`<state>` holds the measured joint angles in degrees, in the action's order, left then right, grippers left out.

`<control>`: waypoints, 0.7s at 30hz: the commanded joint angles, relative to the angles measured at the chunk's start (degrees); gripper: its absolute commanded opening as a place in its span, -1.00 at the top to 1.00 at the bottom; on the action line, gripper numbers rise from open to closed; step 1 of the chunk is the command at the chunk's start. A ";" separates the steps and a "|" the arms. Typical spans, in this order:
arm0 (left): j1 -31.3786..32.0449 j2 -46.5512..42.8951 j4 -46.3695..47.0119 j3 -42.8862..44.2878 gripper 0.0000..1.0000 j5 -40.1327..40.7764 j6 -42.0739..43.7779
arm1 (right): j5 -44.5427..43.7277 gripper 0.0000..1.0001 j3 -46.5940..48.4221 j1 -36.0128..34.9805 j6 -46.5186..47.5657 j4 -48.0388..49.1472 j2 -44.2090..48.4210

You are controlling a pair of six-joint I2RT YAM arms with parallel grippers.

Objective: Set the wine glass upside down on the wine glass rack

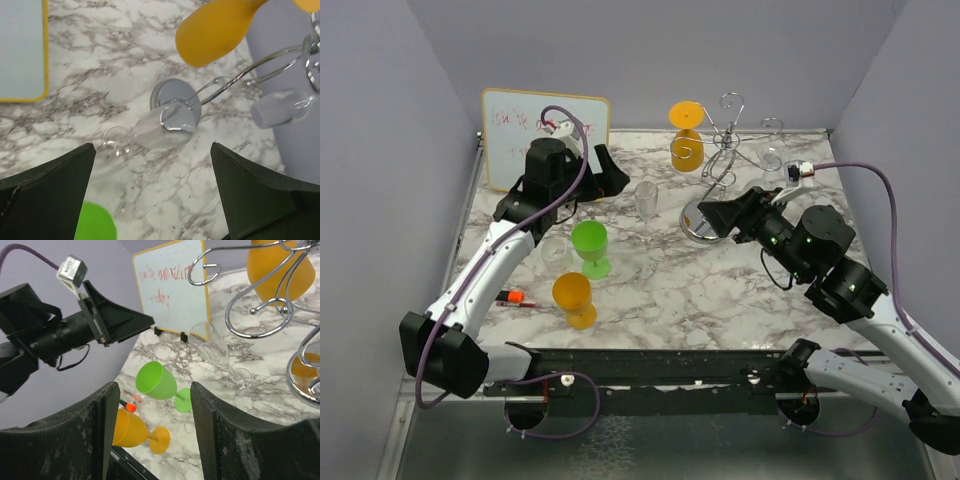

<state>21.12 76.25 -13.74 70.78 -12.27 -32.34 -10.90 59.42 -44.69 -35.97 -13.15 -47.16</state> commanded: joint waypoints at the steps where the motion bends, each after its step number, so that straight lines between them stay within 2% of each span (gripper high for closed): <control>1: 0.32 -5.78 -16.02 -0.54 -0.98 2.93 11.32 | -0.68 -0.26 -1.16 -0.31 -0.60 -3.80 -0.28; 6: 0.94 -6.67 -26.22 2.14 -0.69 5.24 13.70 | -1.36 -0.26 -1.90 -0.29 -2.01 -5.09 -0.48; 11: 4.10 -4.73 -30.40 2.58 -0.39 6.05 14.35 | -2.64 -0.26 -2.77 -0.29 -3.08 -5.80 -0.31; 21: 8.30 1.63 -32.63 1.46 -0.30 16.79 14.19 | -4.88 -0.26 -4.28 -0.29 -5.19 -6.95 1.09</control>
<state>28.64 75.99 -43.88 71.99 -2.42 -18.94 -13.06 56.14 -44.69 -39.75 -18.22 -47.13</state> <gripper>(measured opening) 0.678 0.632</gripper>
